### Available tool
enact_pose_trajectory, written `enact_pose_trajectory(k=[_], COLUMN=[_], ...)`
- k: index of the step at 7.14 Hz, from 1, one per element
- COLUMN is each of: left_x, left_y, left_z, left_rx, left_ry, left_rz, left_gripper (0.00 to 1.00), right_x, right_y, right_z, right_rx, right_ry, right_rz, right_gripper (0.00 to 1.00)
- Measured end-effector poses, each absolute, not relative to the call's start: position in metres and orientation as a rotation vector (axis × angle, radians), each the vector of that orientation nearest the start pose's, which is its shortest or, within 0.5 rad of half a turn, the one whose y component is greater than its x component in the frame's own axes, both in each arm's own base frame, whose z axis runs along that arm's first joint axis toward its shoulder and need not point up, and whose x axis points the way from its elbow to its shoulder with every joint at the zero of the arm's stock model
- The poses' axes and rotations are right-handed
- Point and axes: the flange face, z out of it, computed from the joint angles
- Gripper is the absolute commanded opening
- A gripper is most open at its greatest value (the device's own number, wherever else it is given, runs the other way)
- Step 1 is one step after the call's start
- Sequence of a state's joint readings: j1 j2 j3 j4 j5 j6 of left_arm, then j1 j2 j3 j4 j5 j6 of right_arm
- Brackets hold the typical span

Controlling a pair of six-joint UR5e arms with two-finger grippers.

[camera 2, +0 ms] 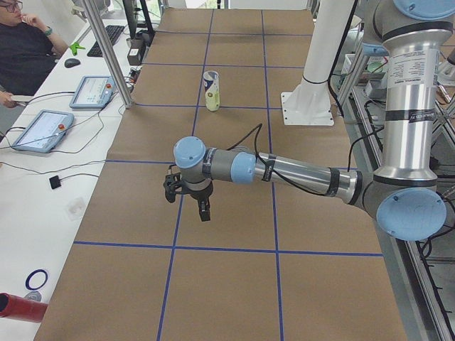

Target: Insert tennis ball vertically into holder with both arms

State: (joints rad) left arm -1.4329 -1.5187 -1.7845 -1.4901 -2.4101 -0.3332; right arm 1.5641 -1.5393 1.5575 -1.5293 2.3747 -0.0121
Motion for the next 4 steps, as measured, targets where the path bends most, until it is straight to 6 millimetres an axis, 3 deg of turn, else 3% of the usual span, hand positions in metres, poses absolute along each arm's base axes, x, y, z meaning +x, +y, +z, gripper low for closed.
enact_pose_trajectory(k=[1,3,4], left_x=[-0.003,-0.022,-0.026], left_y=[-0.470,-0.467,-0.466], left_z=[0.590,0.597,0.604], left_rx=[-0.127,-0.096,-0.092], left_ry=[0.832,0.835,0.831], left_rz=[-0.164,-0.133,-0.118], left_gripper=[1.00,1.00,1.00], right_x=[0.064,0.068,0.068], right_y=[-0.506,-0.501,-0.498], right_z=[0.634,0.593,0.584], right_rx=[0.036,0.003,-0.012], right_ry=[-0.804,-0.800,-0.798], right_rz=[-0.007,0.020,0.026], right_gripper=[1.00,1.00,1.00])
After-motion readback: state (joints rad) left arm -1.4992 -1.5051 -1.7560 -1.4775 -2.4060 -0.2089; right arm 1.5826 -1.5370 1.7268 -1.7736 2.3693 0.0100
